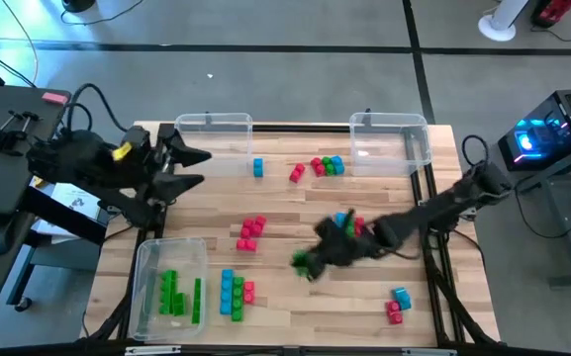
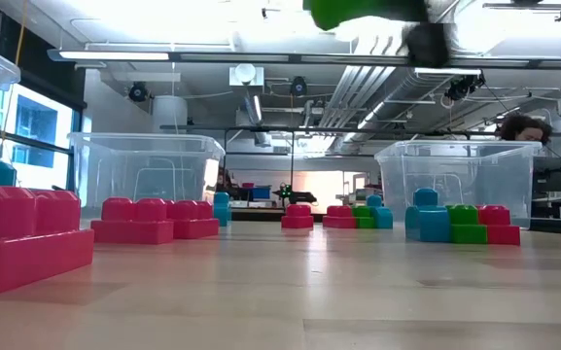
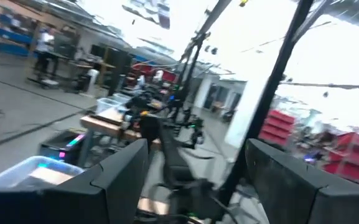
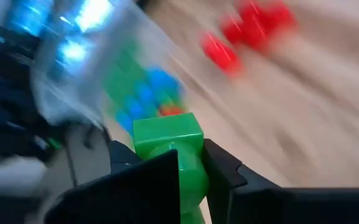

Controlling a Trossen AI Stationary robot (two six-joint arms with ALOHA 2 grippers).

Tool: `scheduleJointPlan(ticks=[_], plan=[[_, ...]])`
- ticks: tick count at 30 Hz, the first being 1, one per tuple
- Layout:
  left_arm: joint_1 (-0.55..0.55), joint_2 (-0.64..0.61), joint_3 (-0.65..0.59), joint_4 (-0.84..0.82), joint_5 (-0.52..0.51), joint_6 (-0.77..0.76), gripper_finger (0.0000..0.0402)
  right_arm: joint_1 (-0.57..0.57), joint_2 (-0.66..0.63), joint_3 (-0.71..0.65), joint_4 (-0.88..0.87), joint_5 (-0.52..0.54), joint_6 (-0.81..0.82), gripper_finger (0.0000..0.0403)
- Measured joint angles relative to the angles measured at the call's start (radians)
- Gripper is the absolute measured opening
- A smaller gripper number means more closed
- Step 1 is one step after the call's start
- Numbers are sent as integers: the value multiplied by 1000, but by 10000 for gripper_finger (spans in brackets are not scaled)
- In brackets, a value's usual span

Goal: Sort blocks
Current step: Put the green game piece into the bottom left transparent bin

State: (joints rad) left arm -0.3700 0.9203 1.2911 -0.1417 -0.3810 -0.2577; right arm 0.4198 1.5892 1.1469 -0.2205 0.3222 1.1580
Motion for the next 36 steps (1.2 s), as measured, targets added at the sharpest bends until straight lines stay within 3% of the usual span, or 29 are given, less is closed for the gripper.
scheduleJointPlan(ticks=[6, 12, 18, 24, 27, 31, 36], plan=[[-21, -2, 0, -53, 15, -28, 257, -115, 211, 181, 226, -128, -261, 2], [-24, 4, 0, -49, 6, -28, 257, -168, 467, 517, 254, -249, -455, 1], [-23, -1, 0, -16, -13, 11, 257, -202, 695, 865, 239, -330, -545, 1], [-23, -1, 0, -19, -79, 17, 257, -229, 878, 1124, 212, -407, -560, 1], [-23, -2, 0, -18, -79, 16, 257, -236, 953, 1209, 216, -406, -562, 1], [-23, -1, 0, -18, -79, 16, 257, -239, 974, 1157, 372, -389, -515, 8], [-23, 0, 0, -18, -79, 16, 257, -239, 975, 1150, 380, -386, -476, 64]])
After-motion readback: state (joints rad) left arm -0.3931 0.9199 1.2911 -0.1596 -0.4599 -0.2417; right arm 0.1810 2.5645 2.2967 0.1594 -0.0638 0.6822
